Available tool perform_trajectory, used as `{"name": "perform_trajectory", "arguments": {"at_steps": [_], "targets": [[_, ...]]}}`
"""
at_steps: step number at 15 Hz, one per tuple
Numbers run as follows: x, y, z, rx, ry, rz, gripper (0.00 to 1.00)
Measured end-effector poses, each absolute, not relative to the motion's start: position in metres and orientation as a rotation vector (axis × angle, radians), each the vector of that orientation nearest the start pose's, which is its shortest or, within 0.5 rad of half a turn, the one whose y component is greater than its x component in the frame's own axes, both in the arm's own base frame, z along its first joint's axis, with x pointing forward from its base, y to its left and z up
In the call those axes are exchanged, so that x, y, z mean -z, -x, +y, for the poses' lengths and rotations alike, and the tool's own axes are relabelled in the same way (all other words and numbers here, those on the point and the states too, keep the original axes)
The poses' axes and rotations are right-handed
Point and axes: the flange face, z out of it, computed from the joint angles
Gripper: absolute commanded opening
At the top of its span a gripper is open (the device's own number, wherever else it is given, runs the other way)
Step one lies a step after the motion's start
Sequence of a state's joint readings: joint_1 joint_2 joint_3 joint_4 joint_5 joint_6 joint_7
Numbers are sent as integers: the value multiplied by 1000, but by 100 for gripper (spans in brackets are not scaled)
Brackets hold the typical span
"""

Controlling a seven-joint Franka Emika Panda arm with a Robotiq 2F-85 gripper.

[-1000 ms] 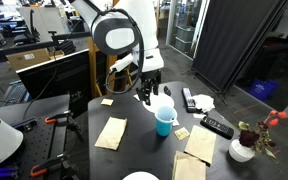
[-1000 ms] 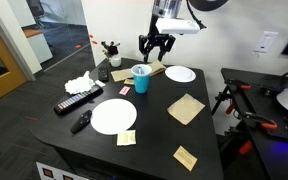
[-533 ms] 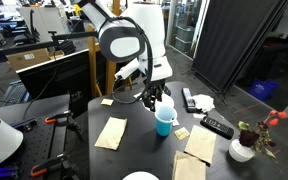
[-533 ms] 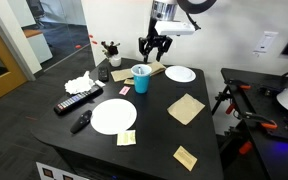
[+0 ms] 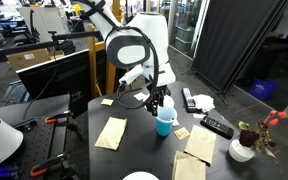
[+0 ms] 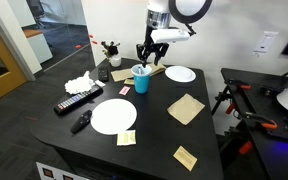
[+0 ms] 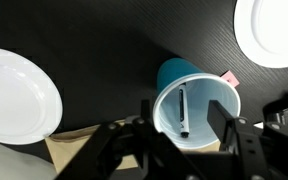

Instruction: Remove the marker from the cup and put it on the table

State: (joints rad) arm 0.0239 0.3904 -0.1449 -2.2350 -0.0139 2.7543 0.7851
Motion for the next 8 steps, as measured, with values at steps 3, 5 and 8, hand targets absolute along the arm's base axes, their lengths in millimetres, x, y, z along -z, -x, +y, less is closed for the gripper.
{"name": "perform_trajectory", "arguments": {"at_steps": [3,5,8], "targets": [[-205,-559,-69,233,2854,1340,59],[-203,-561,-69,234,2856,1340,58],[-201,-564,-69,235,2858,1339,57]]}}
